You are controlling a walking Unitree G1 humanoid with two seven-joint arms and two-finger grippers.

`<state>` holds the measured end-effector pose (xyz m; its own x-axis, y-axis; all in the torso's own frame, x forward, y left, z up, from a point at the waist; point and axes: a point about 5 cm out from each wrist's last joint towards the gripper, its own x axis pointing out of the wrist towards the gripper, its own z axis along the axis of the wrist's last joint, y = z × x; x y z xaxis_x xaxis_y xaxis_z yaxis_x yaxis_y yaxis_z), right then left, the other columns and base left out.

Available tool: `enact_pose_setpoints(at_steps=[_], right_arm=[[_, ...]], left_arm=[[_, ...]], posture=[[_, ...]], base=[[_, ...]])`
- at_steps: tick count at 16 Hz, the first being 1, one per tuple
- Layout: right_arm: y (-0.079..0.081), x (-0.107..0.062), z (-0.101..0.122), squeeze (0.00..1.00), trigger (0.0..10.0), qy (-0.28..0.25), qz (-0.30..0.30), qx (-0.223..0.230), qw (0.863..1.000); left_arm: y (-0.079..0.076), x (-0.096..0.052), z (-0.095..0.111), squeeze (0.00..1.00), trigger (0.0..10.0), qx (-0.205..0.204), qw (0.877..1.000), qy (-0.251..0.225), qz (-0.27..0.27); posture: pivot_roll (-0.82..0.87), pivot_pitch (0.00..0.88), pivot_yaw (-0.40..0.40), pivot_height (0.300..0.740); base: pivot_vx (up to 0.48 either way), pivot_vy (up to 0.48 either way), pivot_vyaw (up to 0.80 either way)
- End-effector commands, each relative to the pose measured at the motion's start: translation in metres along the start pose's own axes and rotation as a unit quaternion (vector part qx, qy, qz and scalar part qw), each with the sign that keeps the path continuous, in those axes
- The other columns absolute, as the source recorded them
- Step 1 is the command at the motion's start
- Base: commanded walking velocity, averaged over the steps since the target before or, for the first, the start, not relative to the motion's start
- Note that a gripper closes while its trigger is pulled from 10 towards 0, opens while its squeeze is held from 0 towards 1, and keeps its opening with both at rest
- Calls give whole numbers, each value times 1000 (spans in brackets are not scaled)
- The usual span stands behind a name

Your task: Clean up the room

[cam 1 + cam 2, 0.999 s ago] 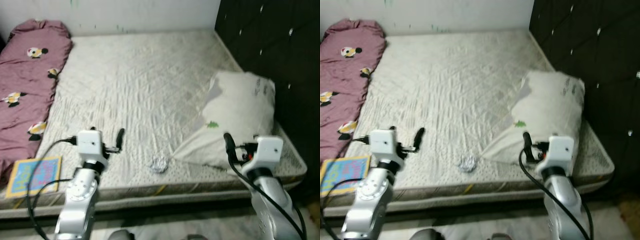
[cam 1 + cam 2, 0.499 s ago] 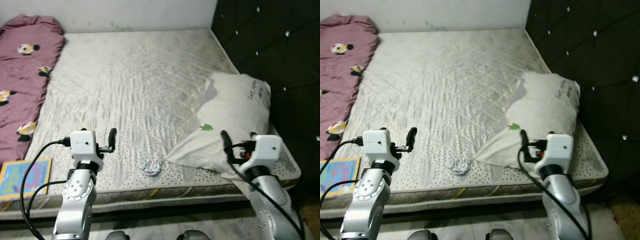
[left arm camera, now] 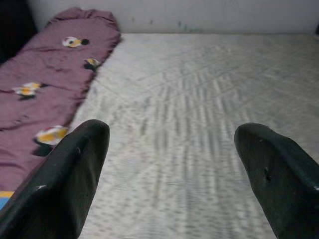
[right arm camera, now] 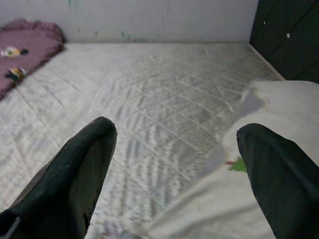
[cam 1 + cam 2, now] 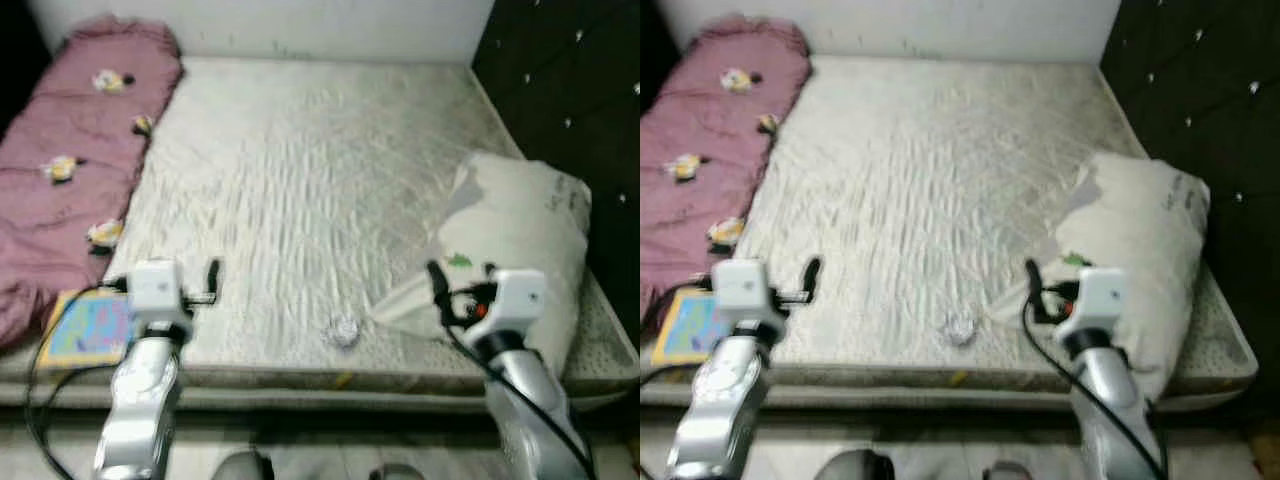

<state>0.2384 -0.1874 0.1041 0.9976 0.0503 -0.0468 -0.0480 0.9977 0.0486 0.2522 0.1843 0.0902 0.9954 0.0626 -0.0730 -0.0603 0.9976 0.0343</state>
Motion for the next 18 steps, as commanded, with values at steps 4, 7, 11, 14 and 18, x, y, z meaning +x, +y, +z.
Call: enact_pose_setpoints(at_steps=[4, 7, 11, 14, 18], right_arm=[[-6, -2, 1, 0, 10000, -2, -6, 5, 1000], [-4, -2, 1, 0, 10000, -2, -2, 4, 1000], [1, -1, 4, 0, 10000, -12, 18, -13, 1000], [1, -1, 3, 0, 10000, -11, 19, -12, 1000], [-1, 1, 3, 0, 10000, -12, 13, -10, 1000]], left_arm=[[-5, 1, 1, 0, 10000, 3, 1000, -6, -1], [-5, 0, 0, 0, 10000, 3, 1000, -5, -2], [-6, 1, -1, 0, 10000, 4, 1000, -3, -7], [-7, 1, -1, 0, 10000, 3, 1000, -3, -12], [-10, -1, -2, 0, 10000, -10, 999, 1, -36]], posture=[[-38, 93, -1, 740], [-38, 89, -1, 740], [-39, 90, -3, 740], [-38, 86, -4, 740], [-41, 82, -6, 740]], base=[[0, 0, -523], [0, 0, -198], [0, 0, 695], [0, 0, 744], [0, 0, 180]])
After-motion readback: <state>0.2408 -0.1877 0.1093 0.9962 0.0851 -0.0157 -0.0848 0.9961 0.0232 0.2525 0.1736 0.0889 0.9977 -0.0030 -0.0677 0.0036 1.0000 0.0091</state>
